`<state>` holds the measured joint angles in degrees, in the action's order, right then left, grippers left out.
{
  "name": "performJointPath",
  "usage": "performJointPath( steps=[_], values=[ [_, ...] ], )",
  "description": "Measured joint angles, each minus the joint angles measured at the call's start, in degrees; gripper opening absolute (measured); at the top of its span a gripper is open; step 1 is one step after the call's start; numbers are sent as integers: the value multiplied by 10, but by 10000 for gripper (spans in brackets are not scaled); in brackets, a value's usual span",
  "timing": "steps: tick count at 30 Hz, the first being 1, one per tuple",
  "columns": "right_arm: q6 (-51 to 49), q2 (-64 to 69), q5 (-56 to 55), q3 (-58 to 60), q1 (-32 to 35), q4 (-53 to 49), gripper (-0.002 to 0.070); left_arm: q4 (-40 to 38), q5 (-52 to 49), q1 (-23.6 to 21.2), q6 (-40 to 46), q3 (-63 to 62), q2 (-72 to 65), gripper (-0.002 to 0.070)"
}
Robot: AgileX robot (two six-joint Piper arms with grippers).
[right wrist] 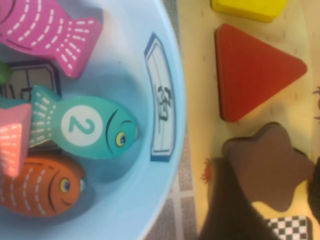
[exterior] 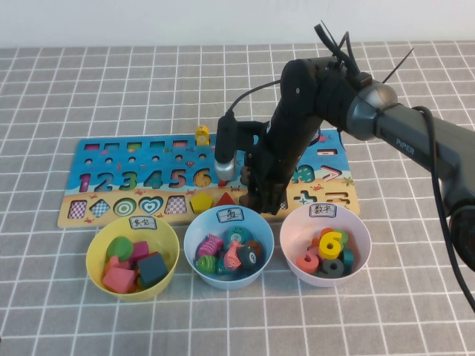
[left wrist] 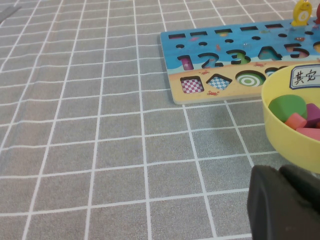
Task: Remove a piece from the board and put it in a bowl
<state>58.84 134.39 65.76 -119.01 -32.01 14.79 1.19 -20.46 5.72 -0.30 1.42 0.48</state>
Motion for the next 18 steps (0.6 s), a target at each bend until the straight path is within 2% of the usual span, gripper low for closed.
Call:
performJointPath(
  steps=[5, 18],
  values=[
    [0, 0, 0, 0, 0, 0, 286, 0, 0, 0, 0, 0, 0, -5],
    [-4, 0, 4, -5, 0, 0, 269, 0, 0, 0, 0, 0, 0, -5]
  ],
)
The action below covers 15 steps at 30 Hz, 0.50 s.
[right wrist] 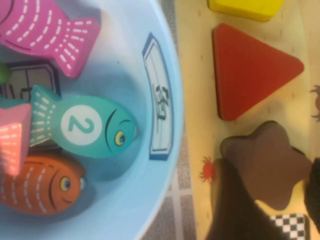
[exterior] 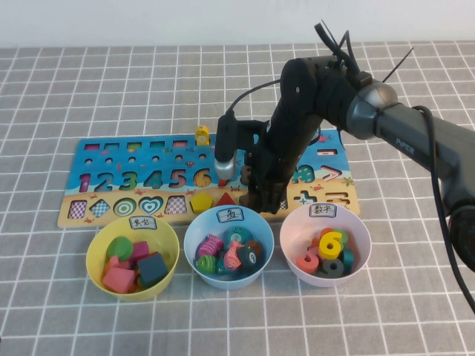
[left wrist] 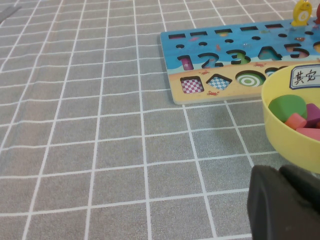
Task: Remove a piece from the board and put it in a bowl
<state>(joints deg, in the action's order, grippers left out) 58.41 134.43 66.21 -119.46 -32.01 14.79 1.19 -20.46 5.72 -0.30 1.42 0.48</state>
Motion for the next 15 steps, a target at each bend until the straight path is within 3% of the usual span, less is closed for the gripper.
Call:
performJointPath(
  steps=[15],
  values=[
    [-39, -10, 31, -22, 0, -29, 268, 0, 0, 0, 0, 0, 0, -5]
  ],
)
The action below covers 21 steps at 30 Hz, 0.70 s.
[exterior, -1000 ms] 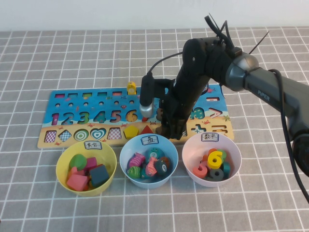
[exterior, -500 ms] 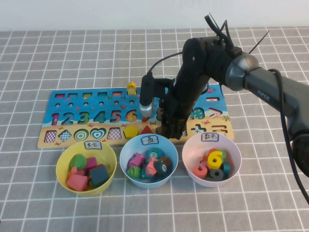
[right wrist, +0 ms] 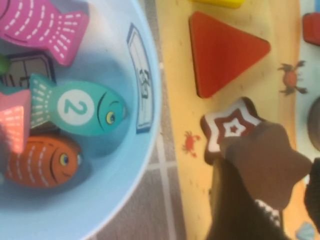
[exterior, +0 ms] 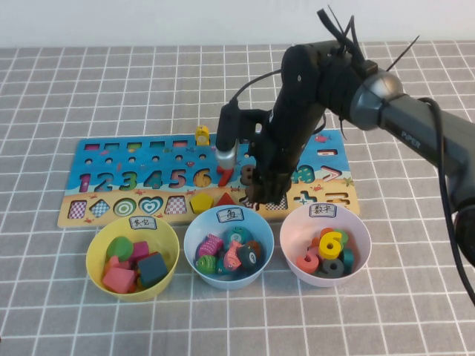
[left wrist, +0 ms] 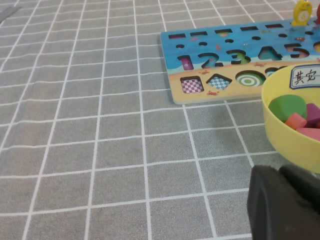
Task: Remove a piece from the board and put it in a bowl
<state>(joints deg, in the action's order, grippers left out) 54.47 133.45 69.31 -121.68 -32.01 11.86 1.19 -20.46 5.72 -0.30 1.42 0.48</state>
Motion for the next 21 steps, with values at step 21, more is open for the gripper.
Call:
performJointPath(
  steps=[21],
  values=[
    [-347, -151, -28, 60, -41, -54, 267, 0, 0, 0, 0, 0, 0, -5]
  ],
)
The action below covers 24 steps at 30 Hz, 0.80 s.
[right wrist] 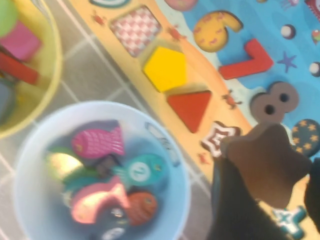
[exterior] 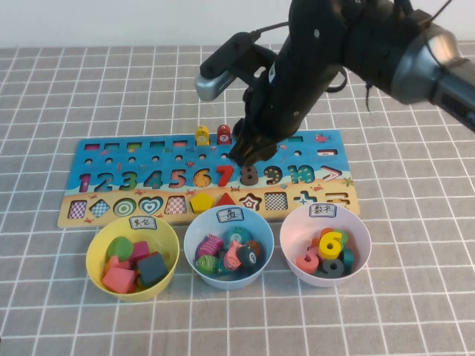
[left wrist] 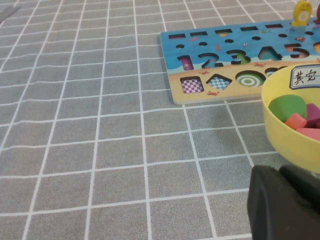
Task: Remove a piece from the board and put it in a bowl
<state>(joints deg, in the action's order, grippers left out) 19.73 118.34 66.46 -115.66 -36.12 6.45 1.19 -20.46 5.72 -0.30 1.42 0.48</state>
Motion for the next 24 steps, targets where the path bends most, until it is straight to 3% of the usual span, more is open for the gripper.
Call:
performJointPath(
  steps=[11, 24],
  values=[
    [-65, -169, -220, 287, -65, 49, 267, 0, 0, 0, 0, 0, 0, -5],
    [-96, -181, -397, 365, -161, 118, 265, 0, 0, 0, 0, 0, 0, -5]
  ],
)
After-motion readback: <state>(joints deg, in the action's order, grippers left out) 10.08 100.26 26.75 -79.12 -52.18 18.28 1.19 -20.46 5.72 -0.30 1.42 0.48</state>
